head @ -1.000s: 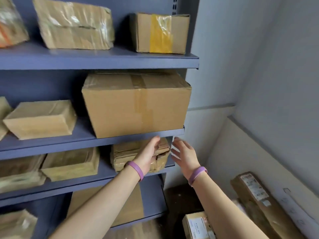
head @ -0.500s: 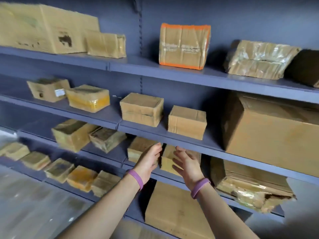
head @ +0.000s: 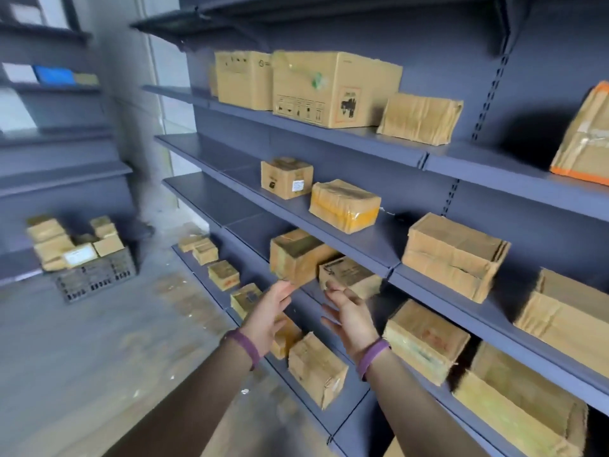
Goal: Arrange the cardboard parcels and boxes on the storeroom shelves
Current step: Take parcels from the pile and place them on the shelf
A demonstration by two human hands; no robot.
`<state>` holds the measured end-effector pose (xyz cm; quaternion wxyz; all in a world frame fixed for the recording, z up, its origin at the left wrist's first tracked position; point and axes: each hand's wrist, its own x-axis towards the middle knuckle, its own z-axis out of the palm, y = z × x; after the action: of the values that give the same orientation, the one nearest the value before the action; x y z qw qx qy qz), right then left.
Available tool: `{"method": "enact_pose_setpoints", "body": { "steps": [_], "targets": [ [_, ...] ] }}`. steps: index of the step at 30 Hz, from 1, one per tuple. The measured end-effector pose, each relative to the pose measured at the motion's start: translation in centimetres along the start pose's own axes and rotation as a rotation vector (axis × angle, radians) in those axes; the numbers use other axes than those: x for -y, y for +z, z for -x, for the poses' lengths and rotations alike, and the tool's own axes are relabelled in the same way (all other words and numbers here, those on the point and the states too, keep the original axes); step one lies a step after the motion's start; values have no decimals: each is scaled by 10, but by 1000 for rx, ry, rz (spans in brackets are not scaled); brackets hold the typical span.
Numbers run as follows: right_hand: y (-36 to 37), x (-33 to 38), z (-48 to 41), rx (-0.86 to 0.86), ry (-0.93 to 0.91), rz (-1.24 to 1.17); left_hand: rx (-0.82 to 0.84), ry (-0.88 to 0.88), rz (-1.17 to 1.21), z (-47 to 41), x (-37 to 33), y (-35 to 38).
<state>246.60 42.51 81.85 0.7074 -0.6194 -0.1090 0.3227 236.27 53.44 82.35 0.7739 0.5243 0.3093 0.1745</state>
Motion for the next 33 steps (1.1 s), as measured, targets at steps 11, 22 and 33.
{"method": "enact_pose_setpoints", "body": {
  "steps": [11,22,33],
  "targets": [
    [153,-33,-111,370,173,72,-370,42,61,-59,-34,-138],
    [252,-34,-249,493,248,177,-483,28,107,-187,-92,-214],
    [238,-35,-360,191,247,156,-241,-86,39,-339,-109,-209]
  ]
}}
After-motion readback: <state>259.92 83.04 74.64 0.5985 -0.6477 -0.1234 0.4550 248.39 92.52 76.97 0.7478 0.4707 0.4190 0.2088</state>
